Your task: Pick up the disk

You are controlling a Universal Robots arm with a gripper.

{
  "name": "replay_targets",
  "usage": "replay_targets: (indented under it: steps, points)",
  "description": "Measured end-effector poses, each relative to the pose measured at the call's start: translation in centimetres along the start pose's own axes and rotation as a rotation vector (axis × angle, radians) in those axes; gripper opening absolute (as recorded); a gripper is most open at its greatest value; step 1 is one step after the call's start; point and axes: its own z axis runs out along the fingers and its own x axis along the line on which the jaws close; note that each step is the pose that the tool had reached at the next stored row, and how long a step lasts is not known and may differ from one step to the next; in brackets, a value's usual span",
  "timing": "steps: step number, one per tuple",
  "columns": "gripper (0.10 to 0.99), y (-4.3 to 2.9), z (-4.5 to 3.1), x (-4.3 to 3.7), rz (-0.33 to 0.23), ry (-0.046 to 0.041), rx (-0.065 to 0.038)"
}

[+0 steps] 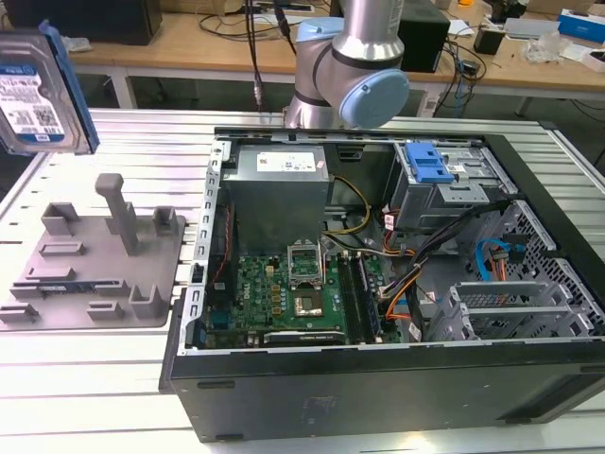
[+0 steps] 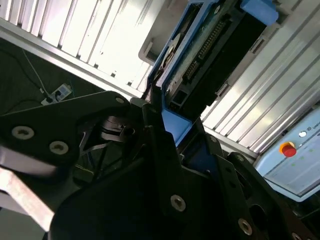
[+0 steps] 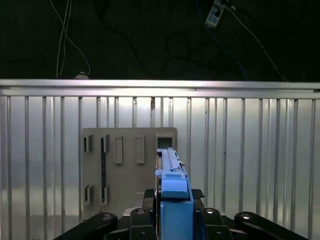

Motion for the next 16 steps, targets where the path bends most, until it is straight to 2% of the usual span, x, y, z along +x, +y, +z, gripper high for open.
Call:
replay_targets:
  steps: [2, 4, 5, 16]
  points:
    - [0.365, -0.01, -1.88, 0.08, 0.0, -0.002, 0.0]
    - [0.365, -0.02, -2.79, 0.13, 0.0, -0.0039, 0.0]
    - [0.365, -0.01, -3.01, 0.15, 0.0, -0.0062, 0.0]
    - [0.365, -0.01, -3.01, 0.15, 0.0, -0.0069, 0.0]
